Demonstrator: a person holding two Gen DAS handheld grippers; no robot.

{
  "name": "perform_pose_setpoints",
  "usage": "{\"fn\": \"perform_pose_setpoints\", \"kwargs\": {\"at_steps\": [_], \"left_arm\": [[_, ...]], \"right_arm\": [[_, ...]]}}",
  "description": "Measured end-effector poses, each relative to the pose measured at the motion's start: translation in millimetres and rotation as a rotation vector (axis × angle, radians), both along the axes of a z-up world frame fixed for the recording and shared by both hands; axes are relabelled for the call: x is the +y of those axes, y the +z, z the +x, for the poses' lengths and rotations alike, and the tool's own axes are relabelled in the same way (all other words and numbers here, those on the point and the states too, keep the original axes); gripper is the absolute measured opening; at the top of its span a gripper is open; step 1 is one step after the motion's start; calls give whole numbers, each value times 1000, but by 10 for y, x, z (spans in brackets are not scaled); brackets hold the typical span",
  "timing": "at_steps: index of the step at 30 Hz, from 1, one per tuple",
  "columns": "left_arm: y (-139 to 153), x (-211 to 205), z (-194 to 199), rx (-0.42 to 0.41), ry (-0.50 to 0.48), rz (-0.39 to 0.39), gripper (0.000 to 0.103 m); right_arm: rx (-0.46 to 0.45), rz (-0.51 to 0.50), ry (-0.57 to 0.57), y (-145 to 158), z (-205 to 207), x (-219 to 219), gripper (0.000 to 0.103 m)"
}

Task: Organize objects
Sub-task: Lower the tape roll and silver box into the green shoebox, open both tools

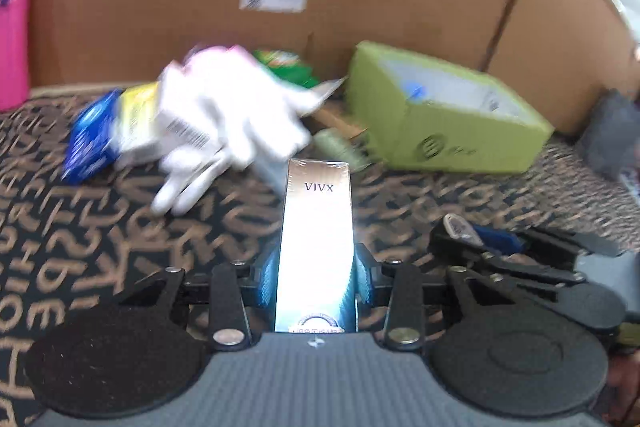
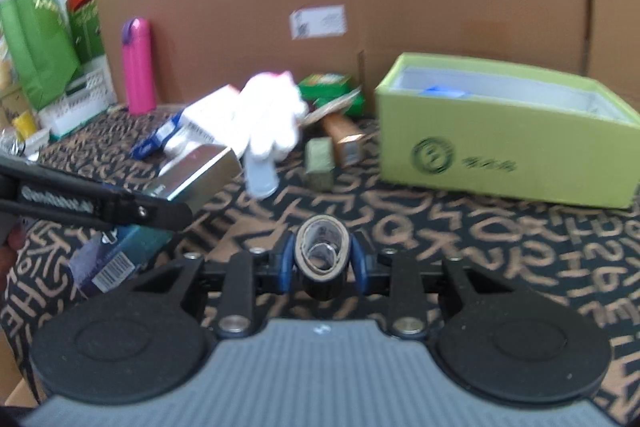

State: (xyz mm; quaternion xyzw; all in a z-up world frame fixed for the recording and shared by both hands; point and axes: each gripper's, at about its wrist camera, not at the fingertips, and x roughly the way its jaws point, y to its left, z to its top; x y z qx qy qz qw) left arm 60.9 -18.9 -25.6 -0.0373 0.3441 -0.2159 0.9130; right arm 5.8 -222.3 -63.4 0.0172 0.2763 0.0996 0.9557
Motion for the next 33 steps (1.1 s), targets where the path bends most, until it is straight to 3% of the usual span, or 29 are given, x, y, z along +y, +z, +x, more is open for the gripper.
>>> {"fn": "perform_pose_setpoints", "kwargs": {"at_steps": [8,15,21,26,33], "left_arm": [[587,-698,325,-89,-179,-96,41],[1004,-1532,943,-115,-245,-145,41],[847,-2376,1489,-86,-217,-75,41],[661,-2724,1743,-70,-227,-50,41],[375,-2822,1963,-22,-224,-63,42]], "right_arm": [[-147,18,-107,520,-60,-675,29],[-257,-114,-230,965,168,-1189,29],[-248,-281,-340,906,775,-1486,29],[-192,-309,-334,689,1253,-1654,29],[-90,-278,-317,344,1624,-1886,29]]}}
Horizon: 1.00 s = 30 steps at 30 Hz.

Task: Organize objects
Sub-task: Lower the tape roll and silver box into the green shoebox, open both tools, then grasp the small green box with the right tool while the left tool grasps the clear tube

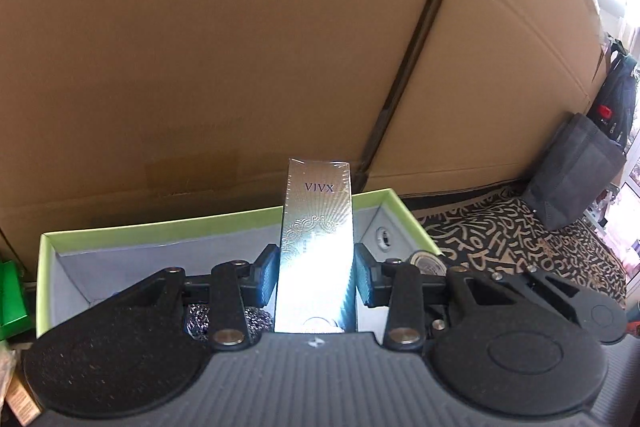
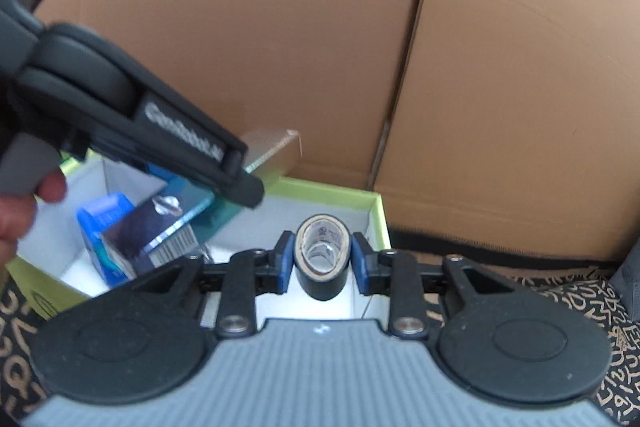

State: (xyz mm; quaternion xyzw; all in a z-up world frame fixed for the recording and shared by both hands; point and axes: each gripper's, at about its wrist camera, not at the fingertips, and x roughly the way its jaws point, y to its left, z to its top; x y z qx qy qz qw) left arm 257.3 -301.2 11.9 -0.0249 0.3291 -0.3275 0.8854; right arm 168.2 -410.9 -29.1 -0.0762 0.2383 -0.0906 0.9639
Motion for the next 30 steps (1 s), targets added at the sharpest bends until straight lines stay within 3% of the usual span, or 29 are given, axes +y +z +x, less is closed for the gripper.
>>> {"fn": "perform_pose_setpoints", "kwargs": {"at_steps": [1,2,3,4,8,16,19,21,25,30], "left_arm": [[-30,4,21,-1,-1,-18,44],[-58,23,31,-4,-4,-52,62],[-72,52,41,2,-5,-81,75],[-60,77,41,5,13,-98,89],[36,207,-31,-32,32,-107,89],[214,709,-606,-74,88,-171,89],[208,935,-907,-77,113,-139,89],[181,1092,-1097,-73,137,-117,89],[39,1546,-1467,-52,227,-127,89],[-258,2087,-1711,2,359,-82,89]], "right_arm": [[8,-3,3,-39,35,-12,31],[19,-6,14,-74,70,-19,44],[28,-12,28,-104,94,-17,68],[19,-27,32,-136,70,0,75],[-70,-91,36,-93,-108,69,103],[-191,4,43,83,-680,276,103],[-210,23,81,141,-920,439,103],[-211,38,110,277,-1148,561,103],[-187,44,170,226,-1364,842,103],[-120,78,258,72,-1446,1229,103]]}}
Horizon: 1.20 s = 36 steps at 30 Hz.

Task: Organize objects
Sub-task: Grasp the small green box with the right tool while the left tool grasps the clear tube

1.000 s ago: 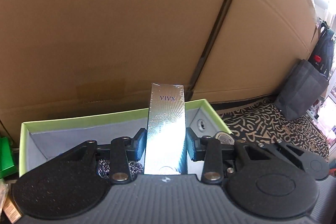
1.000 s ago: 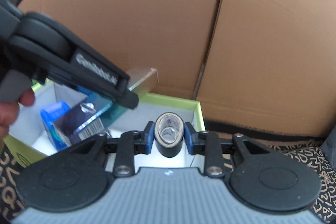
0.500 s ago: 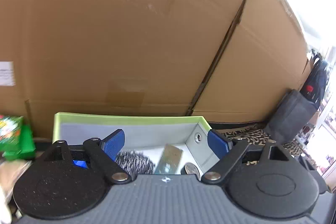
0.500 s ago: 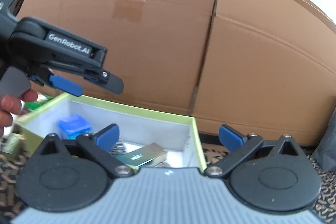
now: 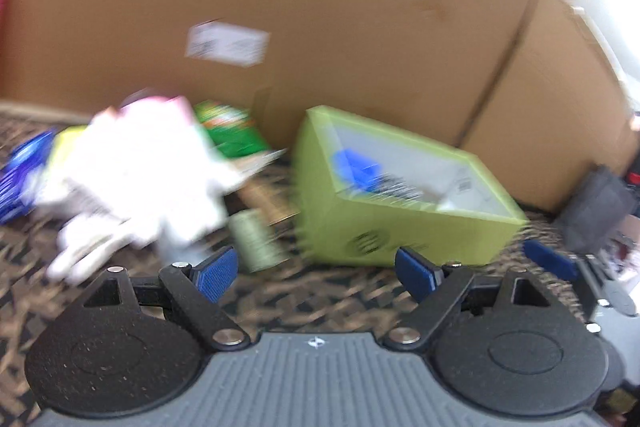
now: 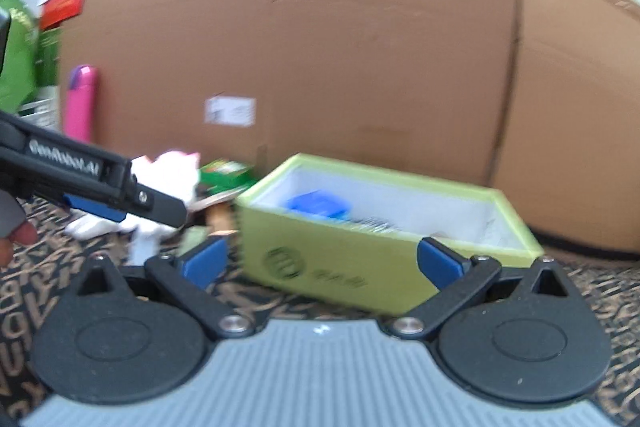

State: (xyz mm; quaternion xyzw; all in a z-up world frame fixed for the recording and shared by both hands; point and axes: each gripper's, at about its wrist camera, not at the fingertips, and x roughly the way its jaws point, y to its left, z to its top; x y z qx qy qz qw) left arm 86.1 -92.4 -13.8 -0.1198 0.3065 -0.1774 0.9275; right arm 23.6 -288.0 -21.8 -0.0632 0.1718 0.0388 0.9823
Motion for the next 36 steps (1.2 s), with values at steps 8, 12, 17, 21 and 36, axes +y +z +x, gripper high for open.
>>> {"fn": "perform_pose_setpoints", "kwargs": {"at_steps": [8,12,17,21,36], "left_arm": [[-414,375,151,90,120,36,88],[-484,326,342,81,124,60,84],[-509,270,575,82,161,71,71],[-532,194,682,67,147,147,45],[-448,1072,-71,102,-23,135,30]], "right_arm": [[144,-4,72,-371,223,515,103],[149,-37,79,-434,221,671,103],[175,-23,64,-447,242,654,96],[205,-5,68,-482,323,682,85],[285,39,148,-665,1068,1084,38]]}}
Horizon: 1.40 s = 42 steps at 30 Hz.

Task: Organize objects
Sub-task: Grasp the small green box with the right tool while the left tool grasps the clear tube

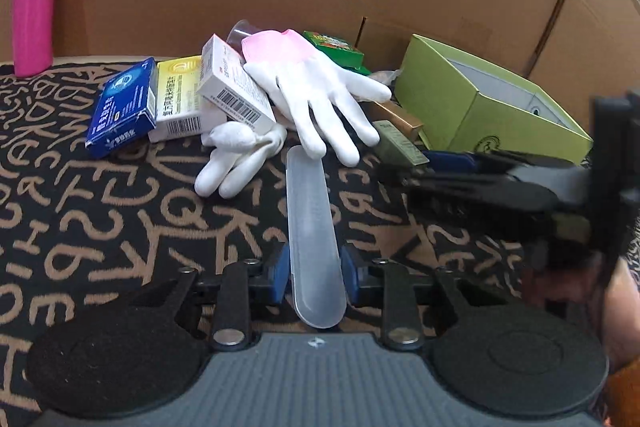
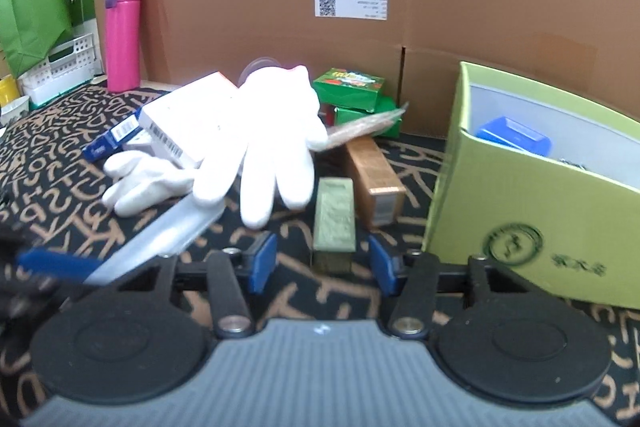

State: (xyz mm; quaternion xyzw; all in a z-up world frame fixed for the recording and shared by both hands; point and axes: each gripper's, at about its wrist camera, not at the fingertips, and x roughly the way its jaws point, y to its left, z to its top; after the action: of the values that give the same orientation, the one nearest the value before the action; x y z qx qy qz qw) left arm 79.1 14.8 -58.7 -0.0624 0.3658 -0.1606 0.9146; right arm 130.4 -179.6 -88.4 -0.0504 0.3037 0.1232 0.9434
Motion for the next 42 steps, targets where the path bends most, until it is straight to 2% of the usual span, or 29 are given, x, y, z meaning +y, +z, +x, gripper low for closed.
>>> {"fn": "perform_pose_setpoints", "kwargs": {"at_steps": [2,6,10,11,13,14,17,21,27,31,40,42], "left_arm": [[1,-26,29,0,-11,-2,30],[-9,-96,126,-7,7,-4,32],[-16,-174,193,-15,9,-8,47],[-21,-200,195,-21,11,-1,47],[-23,-265,176,-35,-3,42,44],[-19,-304,157,-42,-24,74,34],[-7,-327,48,-41,-85,109,29],[12,-349,-155,-46,-148,150,29],[-7,-434,-64,-43,-118,149,34],[-19,-506,-21,-52,-123,161,50],[-39,-572,-45,-71,-109,202,48],[-41,-589,-57,-75,-108,210,45]], "right_arm": [[8,11,5,-9,41,-6,23],[2,30,18,38,-188,-119,22],[34,16,12,23,-653,-239,22],[36,19,9,19,-782,-270,22],[48,22,1,32,-990,-311,22],[49,23,-2,49,-1058,-313,22],[25,2,5,104,-1203,-278,24],[-11,-38,15,158,-1196,-210,25],[-10,-23,0,140,-1075,-195,25],[-2,-11,-10,127,-1009,-199,25],[37,21,-14,22,-947,-199,25],[37,33,-14,29,-957,-217,24]]}}
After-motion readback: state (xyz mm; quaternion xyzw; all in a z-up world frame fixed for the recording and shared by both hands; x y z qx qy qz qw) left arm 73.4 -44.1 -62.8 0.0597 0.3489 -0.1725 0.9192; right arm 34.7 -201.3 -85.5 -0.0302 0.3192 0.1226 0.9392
